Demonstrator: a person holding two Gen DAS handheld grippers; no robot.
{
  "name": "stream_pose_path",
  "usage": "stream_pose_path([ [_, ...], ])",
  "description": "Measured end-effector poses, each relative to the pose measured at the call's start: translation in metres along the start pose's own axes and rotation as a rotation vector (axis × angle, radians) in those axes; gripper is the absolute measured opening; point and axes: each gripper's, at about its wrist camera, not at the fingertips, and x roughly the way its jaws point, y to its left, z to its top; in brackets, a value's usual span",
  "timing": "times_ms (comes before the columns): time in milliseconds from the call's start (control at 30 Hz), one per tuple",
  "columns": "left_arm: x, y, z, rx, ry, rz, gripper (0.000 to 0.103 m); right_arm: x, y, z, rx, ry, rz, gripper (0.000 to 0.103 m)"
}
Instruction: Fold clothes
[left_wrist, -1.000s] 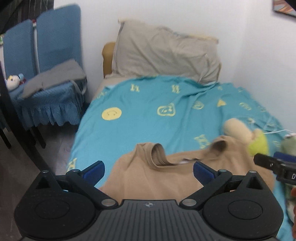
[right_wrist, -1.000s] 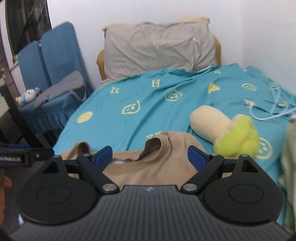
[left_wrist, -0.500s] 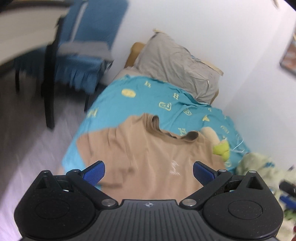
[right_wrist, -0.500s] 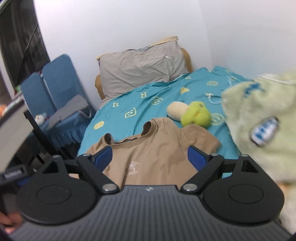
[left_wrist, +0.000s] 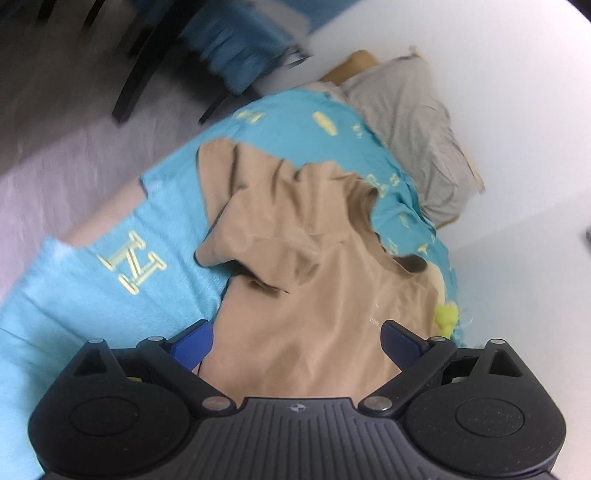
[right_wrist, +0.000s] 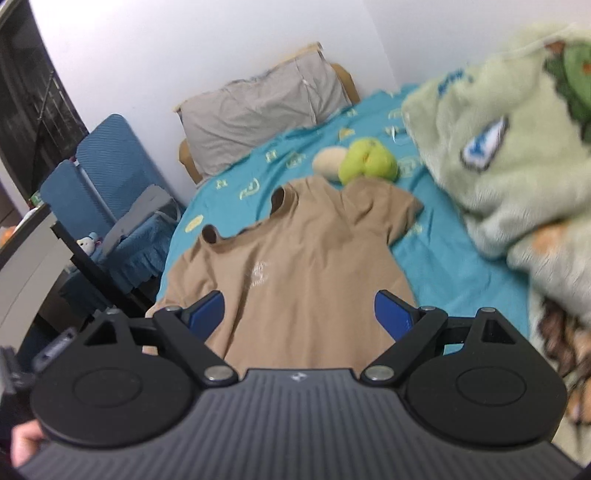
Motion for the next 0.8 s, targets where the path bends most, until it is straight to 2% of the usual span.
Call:
stream_pose_path([
  [200, 0.048, 0.021, 0.014, -0.101, -0.061, -0.025, 0.096, 0.029, -0.009, -0.003, 0.039, 0.029, 0.014, 0.090],
  [300, 0.059, 0.022, 0.021, -0.091, -0.178, -0.012, 0.094, 0.049, -0.015, -0.006, 0.063, 0.064, 0.000, 0.090],
  [400, 0.072, 0.029, 0.031, -0.112, -0.246, -0.015, 0.088, 0.062, -0.017, -0.007, 0.066, 0.081, -0.001, 0.090],
  [467, 0.077, 0.030, 0.042, -0.117, -0.264, 0.005, 0.076, 0.069, -0.018, -0.008, 0.059, 0.083, -0.002, 0.090],
  [533, 0.083, 0.030, 0.053, -0.121, -0.282, 0.025, 0.072, 0.075, -0.020, -0.007, 0.064, 0.091, -0.006, 0.090],
  [600, 0.088, 0.029, 0.066, -0.091, -0.264, 0.056, 0.064, 0.081, -0.023, -0.007, 0.076, 0.102, -0.011, 0.090],
  [667, 0.094, 0.028, 0.078, -0.062, -0.245, 0.086, 0.043, 0.086, -0.025, -0.006, 0.089, 0.111, -0.010, 0.090],
  [700, 0.096, 0.027, 0.085, -0.047, -0.236, 0.102, 0.036, 0.088, -0.026, -0.005, 0.094, 0.116, -0.009, 0.090],
  [767, 0.102, 0.025, 0.096, -0.013, -0.200, 0.139, 0.007, 0.092, -0.028, -0.004, 0.101, 0.122, -0.009, 0.090],
  [800, 0.104, 0.025, 0.103, 0.004, -0.180, 0.159, 0.006, 0.093, -0.028, -0.004, 0.100, 0.123, -0.009, 0.090],
])
